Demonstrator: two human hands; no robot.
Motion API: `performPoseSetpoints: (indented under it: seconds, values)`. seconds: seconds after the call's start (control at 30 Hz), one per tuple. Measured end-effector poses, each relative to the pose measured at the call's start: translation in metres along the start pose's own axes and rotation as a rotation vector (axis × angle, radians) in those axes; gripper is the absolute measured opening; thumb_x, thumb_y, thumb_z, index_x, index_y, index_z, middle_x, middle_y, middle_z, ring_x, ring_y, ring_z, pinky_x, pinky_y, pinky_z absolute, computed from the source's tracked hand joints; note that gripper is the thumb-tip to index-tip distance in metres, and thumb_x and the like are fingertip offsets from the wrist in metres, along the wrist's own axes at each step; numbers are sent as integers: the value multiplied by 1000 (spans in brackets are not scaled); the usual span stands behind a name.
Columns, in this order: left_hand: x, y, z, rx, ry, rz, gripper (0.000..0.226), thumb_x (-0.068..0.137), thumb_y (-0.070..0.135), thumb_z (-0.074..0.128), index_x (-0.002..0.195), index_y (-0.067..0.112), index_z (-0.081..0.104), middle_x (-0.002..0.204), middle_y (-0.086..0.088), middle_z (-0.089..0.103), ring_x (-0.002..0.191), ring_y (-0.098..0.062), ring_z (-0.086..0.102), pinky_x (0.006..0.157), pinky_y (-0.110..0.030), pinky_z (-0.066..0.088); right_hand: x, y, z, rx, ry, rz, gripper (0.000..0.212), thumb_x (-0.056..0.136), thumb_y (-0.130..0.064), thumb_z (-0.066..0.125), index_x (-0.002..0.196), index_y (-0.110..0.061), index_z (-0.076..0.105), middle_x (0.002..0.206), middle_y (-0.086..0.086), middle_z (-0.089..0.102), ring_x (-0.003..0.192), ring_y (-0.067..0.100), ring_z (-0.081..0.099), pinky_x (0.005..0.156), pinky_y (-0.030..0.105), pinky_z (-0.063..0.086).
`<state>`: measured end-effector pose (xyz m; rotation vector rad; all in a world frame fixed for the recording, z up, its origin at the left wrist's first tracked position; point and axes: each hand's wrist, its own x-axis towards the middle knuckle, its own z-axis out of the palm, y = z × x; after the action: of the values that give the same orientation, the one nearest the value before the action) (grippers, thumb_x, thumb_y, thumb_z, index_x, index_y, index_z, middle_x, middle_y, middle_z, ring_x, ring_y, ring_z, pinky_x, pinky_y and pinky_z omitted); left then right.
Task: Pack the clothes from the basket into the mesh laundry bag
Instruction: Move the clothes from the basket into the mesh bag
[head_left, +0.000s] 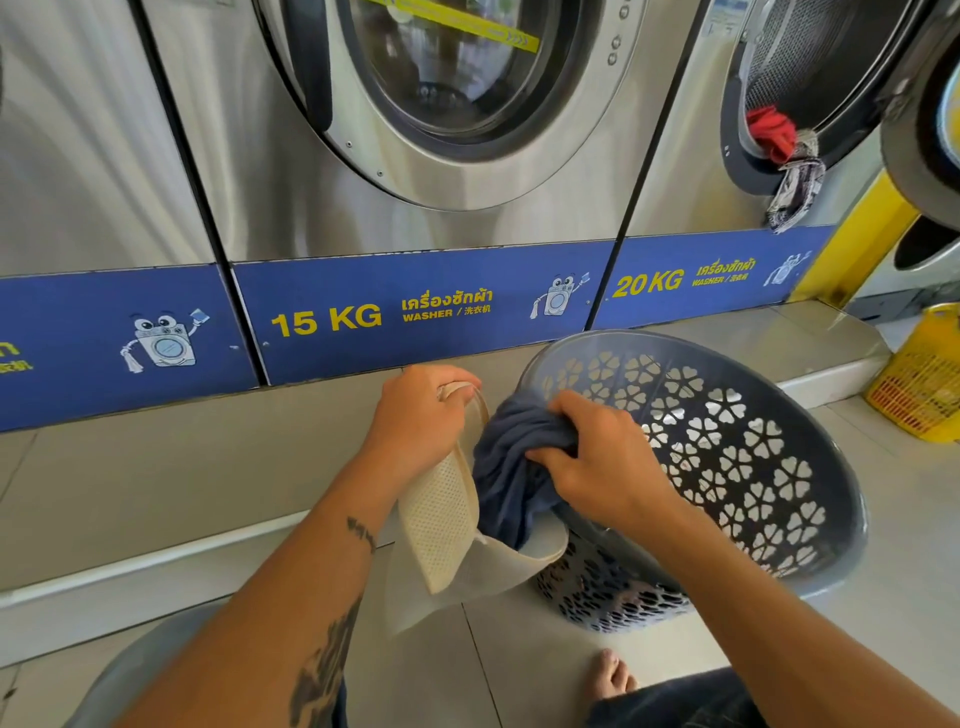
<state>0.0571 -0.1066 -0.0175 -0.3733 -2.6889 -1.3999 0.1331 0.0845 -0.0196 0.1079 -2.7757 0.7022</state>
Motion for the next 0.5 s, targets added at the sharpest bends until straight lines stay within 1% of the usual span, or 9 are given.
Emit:
performPoseSetpoints:
  seconds: [0.07, 0.13, 0.2, 0.27, 0.33, 0.37, 0.4, 0.47, 0.5]
  values:
    - [2, 0, 0, -12, 16, 1, 20, 94, 21, 61, 103, 23, 78, 107, 7, 74, 104, -11, 63, 88, -22, 43, -1, -15, 2, 35, -100, -96, 20, 84, -31, 71, 99, -19, 66, 90, -1, 69, 81, 21, 62, 72, 42, 52]
    - [2, -2, -1, -13, 14, 1, 19, 93, 21, 61, 101, 24, 78, 106, 7, 75, 105, -11, 64, 91, -24, 45, -3, -19, 5, 62, -269, -122, 29, 85, -30, 73, 112, -21, 71, 106, -1, 71, 96, 19, 63, 84, 39, 53]
    - [2, -4, -2, 16, -2, 0, 20, 94, 22, 60, 103, 24, 78, 107, 8, 74, 105, -11, 63, 93, -26, 46, 0, -10, 4, 75, -227, -103, 37, 87, -29, 73, 123, -23, 67, 117, -1, 66, 108, 20, 59, 94, 36, 50]
    - [1, -5, -3, 27, -8, 0, 21, 95, 22, 59, 105, 23, 78, 109, 8, 74, 107, -11, 63, 90, -22, 42, 5, 9, 1, 29, -161, -14, 50, 84, -32, 71, 132, -26, 59, 125, 2, 58, 119, 26, 52, 102, 42, 45]
    - [1, -5, -4, 21, 1, -10, 21, 95, 22, 59, 105, 24, 77, 111, 8, 73, 109, -10, 61, 90, -20, 38, 8, 29, 0, -33, -239, 173, 72, 79, -45, 71, 144, -31, 45, 138, 8, 49, 129, 35, 43, 109, 50, 38]
    - [1, -4, -4, 19, 4, -14, 21, 95, 22, 59, 106, 25, 77, 112, 9, 72, 109, -9, 60, 90, -20, 38, 7, 39, 1, 41, -320, 295, 82, 77, -50, 73, 149, -33, 37, 143, 9, 45, 133, 36, 41, 110, 53, 38]
    - [2, -4, -4, 18, 3, -17, 22, 96, 23, 58, 106, 25, 77, 113, 9, 72, 110, -9, 60, 90, -21, 38, 5, 46, 4, 228, -393, 423, 85, 79, -49, 75, 152, -33, 34, 144, 9, 45, 133, 35, 45, 109, 53, 41]
    - [1, -3, -3, 15, -15, -22, 22, 96, 23, 58, 107, 25, 76, 114, 8, 71, 109, -9, 59, 90, -22, 37, -2, 54, 12, 686, -481, 634, 70, 85, -38, 78, 146, -28, 43, 135, 5, 61, 118, 29, 65, 102, 50, 52]
    - [0, -3, -2, 14, -27, -20, 22, 96, 23, 58, 108, 25, 76, 115, 8, 71, 110, -10, 59, 91, -23, 38, -4, 55, 16, 776, -484, 658, 60, 85, -36, 78, 138, -26, 52, 126, 5, 68, 110, 28, 70, 100, 50, 54]
